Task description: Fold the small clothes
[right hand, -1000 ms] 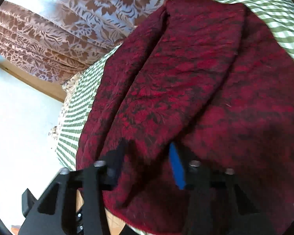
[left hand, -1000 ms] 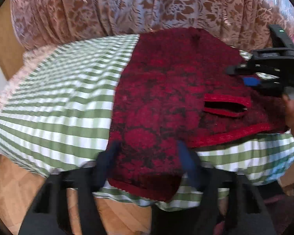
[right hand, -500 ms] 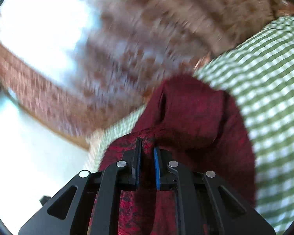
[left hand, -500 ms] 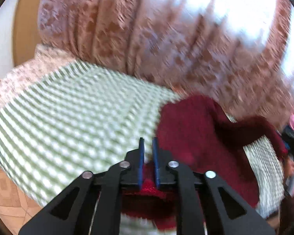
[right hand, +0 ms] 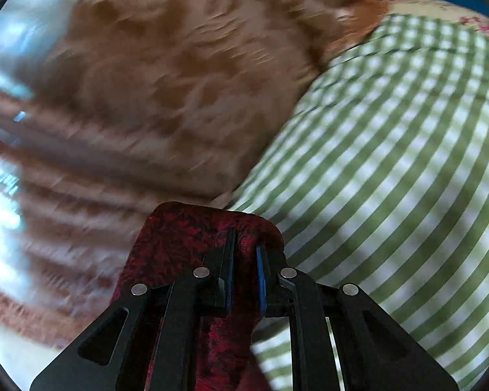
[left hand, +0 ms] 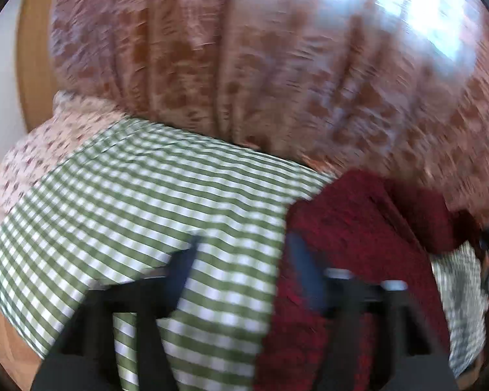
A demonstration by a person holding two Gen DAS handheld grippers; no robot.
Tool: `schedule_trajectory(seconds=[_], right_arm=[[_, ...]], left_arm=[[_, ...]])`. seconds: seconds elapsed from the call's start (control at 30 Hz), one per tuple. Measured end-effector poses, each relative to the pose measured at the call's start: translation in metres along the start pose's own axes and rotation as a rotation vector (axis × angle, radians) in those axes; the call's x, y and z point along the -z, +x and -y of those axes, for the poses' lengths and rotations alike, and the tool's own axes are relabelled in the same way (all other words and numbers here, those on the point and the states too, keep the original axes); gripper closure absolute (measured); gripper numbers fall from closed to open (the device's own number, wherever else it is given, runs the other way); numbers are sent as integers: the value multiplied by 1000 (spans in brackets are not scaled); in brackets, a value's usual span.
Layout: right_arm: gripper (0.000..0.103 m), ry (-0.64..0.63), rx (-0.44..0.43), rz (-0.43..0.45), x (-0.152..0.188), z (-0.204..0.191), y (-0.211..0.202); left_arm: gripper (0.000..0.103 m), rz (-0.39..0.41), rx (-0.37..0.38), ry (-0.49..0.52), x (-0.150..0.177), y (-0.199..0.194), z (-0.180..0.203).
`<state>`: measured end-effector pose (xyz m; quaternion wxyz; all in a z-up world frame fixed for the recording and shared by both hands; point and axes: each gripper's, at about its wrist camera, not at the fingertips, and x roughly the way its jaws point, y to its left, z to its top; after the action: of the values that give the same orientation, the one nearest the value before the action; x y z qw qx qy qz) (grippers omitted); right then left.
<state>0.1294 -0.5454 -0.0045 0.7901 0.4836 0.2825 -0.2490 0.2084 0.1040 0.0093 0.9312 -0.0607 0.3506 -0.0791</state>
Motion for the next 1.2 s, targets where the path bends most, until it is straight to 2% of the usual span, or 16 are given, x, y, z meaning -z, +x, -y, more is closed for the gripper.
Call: schedule_trajectory(seconds=[0.03, 0.07, 0.1, 0.17, 0.3, 0.37, 0.43, 0.53, 0.57, 0.63, 0.67, 0.83, 0.93, 1.0, 1.07, 1.2], right_arm=[[67, 18, 11, 8, -3, 9, -2], [38, 26, 17, 25, -7, 14, -5], [18, 22, 27, 64, -7, 18, -13], [16, -5, 33, 80, -4, 24, -29], [11, -114, 40, 17, 24, 28, -51], [11, -150, 33, -13, 42, 30, -56], [11, -184, 24, -58, 70, 32, -64], [11, -202, 1, -114, 108, 33, -69], [11, -207, 0, -128, 119, 33, -70], [11, -222, 0, -151, 139, 31, -73], [11, -234, -3, -161, 147, 29, -74], [11, -318, -13, -212, 174, 13, -81], [11, -353, 7, -226, 182, 10, -84], [11, -353, 18, -244, 185, 11, -84], [11, -358, 37, -254, 189, 13, -85], [11, -355, 77, -287, 197, 23, -86]], left_arm=[[35, -22, 25, 56, 13, -1, 14], [34, -46, 44, 91, 25, -2, 24], [34, -69, 67, 115, 37, -4, 31], [34, -138, 116, 164, 68, -4, 46], [29, -241, 154, 262, 127, -19, 64], [27, -258, 132, 304, 147, -27, 67], [27, -253, 63, 379, 167, -31, 70], [47, -248, 18, 419, 183, -32, 67], [60, -239, 12, 428, 184, -33, 66], [77, -219, 16, 413, 179, -40, 58], [80, -218, 48, 364, 172, -46, 49], [86, -150, 183, 126, 127, -67, -1], [86, -91, 224, -30, 95, -67, -41], [86, -57, 204, -94, 70, -59, -64], [86, -31, 145, -148, 40, -47, -92], [84, -41, 23, -271, -17, 1, -138]])
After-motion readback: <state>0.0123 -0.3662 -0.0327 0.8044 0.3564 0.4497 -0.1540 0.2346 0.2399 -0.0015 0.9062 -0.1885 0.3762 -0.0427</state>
